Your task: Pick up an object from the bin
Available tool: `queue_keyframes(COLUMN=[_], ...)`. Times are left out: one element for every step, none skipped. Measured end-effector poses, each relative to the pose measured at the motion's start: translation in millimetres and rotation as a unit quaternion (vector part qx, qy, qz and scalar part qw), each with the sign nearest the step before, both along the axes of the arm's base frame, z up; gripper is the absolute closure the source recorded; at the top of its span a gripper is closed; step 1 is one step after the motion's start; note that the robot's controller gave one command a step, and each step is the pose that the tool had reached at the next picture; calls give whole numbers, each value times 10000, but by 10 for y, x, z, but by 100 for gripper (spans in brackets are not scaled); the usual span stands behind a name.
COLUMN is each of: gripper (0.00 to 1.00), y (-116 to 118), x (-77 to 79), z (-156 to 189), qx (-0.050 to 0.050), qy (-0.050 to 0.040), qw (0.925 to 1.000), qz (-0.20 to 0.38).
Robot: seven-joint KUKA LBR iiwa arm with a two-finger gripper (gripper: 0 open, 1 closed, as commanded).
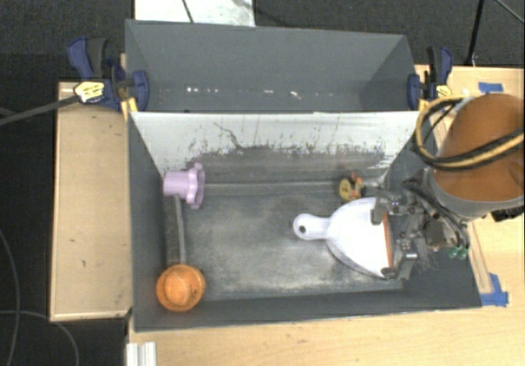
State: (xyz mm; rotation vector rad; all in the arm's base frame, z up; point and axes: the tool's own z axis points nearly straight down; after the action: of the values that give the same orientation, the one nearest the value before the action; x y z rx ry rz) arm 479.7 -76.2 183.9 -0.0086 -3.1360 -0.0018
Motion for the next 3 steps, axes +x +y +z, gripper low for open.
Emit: queue_keyframes(gripper=[0, 0, 100], y=[2, 203, 313], x=[18, 156, 587], z=[40, -538, -1094], qx=[-7, -8, -5], qy=[-40, -75, 2], qw=[10000, 10000, 9943], qz=[15, -60, -1066])
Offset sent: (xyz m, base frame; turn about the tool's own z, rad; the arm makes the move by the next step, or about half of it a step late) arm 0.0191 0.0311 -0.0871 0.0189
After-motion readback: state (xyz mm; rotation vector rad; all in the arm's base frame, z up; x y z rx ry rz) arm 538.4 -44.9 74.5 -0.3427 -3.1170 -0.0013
